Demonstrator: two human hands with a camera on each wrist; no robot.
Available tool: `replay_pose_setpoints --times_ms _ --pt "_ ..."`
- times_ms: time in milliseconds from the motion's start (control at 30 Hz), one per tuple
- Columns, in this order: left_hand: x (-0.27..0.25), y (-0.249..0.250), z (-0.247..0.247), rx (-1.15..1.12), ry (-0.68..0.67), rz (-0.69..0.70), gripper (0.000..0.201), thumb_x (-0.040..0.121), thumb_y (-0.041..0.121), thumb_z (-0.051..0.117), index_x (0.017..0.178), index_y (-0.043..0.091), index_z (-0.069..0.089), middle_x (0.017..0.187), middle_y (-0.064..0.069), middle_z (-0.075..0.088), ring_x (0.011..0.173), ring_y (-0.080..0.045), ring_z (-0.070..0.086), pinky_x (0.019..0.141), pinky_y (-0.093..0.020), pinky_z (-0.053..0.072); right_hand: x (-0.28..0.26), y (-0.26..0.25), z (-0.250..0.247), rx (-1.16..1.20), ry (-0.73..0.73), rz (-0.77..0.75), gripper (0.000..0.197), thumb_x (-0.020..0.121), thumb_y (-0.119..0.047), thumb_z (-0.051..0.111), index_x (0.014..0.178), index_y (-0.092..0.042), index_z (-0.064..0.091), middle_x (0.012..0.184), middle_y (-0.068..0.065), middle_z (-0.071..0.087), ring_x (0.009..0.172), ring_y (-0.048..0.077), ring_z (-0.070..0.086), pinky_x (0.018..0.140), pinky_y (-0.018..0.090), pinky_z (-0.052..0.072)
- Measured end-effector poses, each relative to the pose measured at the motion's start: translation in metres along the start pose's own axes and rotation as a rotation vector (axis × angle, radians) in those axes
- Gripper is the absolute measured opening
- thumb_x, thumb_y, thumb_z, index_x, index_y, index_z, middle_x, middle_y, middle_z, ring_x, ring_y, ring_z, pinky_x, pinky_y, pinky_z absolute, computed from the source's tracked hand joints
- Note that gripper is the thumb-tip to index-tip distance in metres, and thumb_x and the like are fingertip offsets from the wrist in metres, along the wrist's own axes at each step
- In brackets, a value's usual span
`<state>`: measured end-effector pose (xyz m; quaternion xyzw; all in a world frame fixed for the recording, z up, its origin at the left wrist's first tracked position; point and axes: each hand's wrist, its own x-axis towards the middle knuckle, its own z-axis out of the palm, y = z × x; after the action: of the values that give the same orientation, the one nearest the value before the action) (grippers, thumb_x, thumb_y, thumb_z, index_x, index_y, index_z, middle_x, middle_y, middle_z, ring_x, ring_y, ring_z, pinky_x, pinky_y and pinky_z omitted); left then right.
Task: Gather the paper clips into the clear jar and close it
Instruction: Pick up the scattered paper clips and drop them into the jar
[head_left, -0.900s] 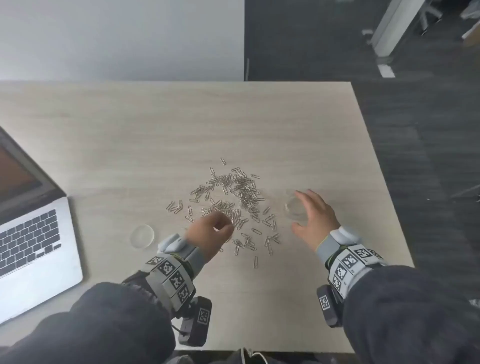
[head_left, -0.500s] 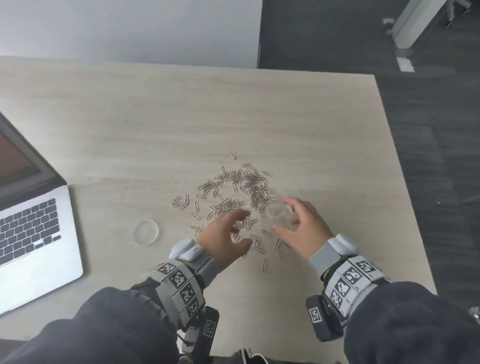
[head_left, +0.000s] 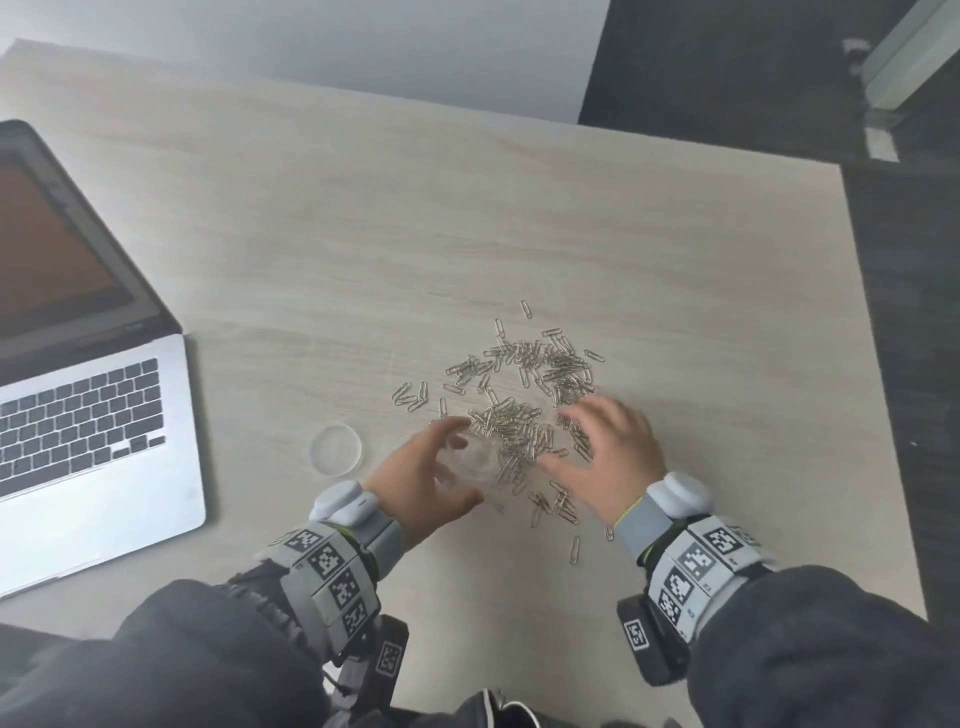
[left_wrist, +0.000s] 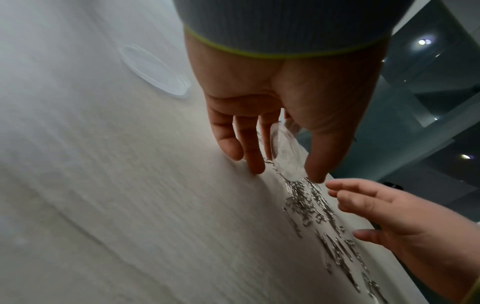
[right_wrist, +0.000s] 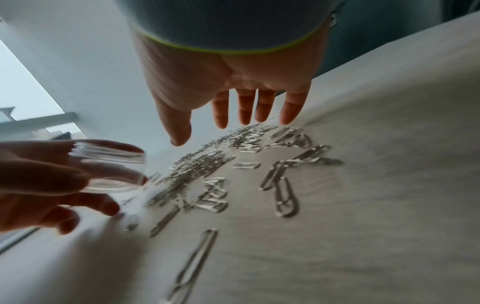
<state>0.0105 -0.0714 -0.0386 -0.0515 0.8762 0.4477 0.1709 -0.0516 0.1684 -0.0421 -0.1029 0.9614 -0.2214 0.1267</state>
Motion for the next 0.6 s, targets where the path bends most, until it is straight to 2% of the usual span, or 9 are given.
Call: replay_pose_setpoints --times_ms 67,133,233,333,433,500,600 --pt "-0.001 -0.009 -0.004 -0.006 0.025 -0.030 0.074 0.069 0.027 0.079 0.133 0.037 0.043 0.119 0.014 0.059 0.078 -0.004 0.065 0.076 -0.026 0.052 0.007 0.001 -0.004 -0.140 -0.056 0.082 0.080 0.065 -0.077 0.056 0.134 -0.040 0.039 0.148 -0.005 0.035 0.132 0.027 0.032 0.102 0.042 0.037" --pt "-0.001 -0.016 -0.006 -0.009 0.031 -0.041 0.074 0.065 0.033 0.074 0.132 0.040 0.043 0.118 0.017 0.057 0.078 -0.004 0.064 0.076 -0.031 0.055 0.011 -0.004 -0.006 -0.203 -0.135 0.141 0.092 0.061 -0.084 0.051 0.140 -0.044 0.025 0.155 -0.006 0.021 0.138 0.026 0.023 0.106 0.045 0.033" --pt "-0.002 -0.022 -0.005 -0.005 0.037 -0.052 0.074 0.063 0.036 0.069 0.131 0.043 0.043 0.117 0.018 0.056 0.076 -0.004 0.063 0.077 -0.033 0.055 0.015 -0.021 -0.001 -0.248 -0.211 0.112 0.096 0.056 -0.089 0.048 0.139 -0.049 0.019 0.156 -0.007 0.013 0.140 0.026 0.016 0.106 0.050 0.029" --pt "-0.002 -0.023 -0.005 0.030 0.038 -0.070 0.075 0.061 0.039 0.067 0.133 0.043 0.042 0.121 0.017 0.056 0.078 -0.001 0.060 0.078 -0.029 0.053 0.017 -0.038 0.009 -0.285 -0.228 0.002 0.091 0.056 -0.082 0.058 0.135 -0.050 0.029 0.153 -0.008 0.019 0.136 0.027 0.020 0.104 0.050 0.031" --pt "-0.002 -0.022 -0.004 0.049 0.033 -0.079 0.075 0.062 0.039 0.067 0.132 0.046 0.041 0.123 0.017 0.055 0.079 0.000 0.059 0.076 -0.028 0.054 0.018 -0.040 0.016 -0.240 -0.209 -0.083 0.068 0.067 -0.061 0.068 0.129 -0.046 0.045 0.142 -0.005 0.035 0.126 0.028 0.034 0.101 0.041 0.038" --pt "-0.003 -0.023 -0.004 0.071 0.033 -0.083 0.074 0.063 0.040 0.067 0.131 0.050 0.038 0.124 0.017 0.054 0.079 -0.002 0.060 0.075 -0.031 0.055 0.018 -0.035 0.019 -0.155 -0.212 -0.089 0.048 0.076 -0.045 0.068 0.122 -0.040 0.054 0.130 -0.004 0.043 0.118 0.025 0.041 0.096 0.038 0.043" --pt "-0.003 -0.021 -0.002 0.088 0.028 -0.085 0.074 0.063 0.041 0.067 0.128 0.053 0.035 0.124 0.016 0.052 0.081 -0.006 0.061 0.076 -0.033 0.056 0.018 -0.026 0.015 -0.078 -0.221 -0.076 0.027 0.083 -0.029 0.063 0.109 -0.034 0.061 0.113 -0.005 0.049 0.104 0.020 0.051 0.080 0.035 0.048"
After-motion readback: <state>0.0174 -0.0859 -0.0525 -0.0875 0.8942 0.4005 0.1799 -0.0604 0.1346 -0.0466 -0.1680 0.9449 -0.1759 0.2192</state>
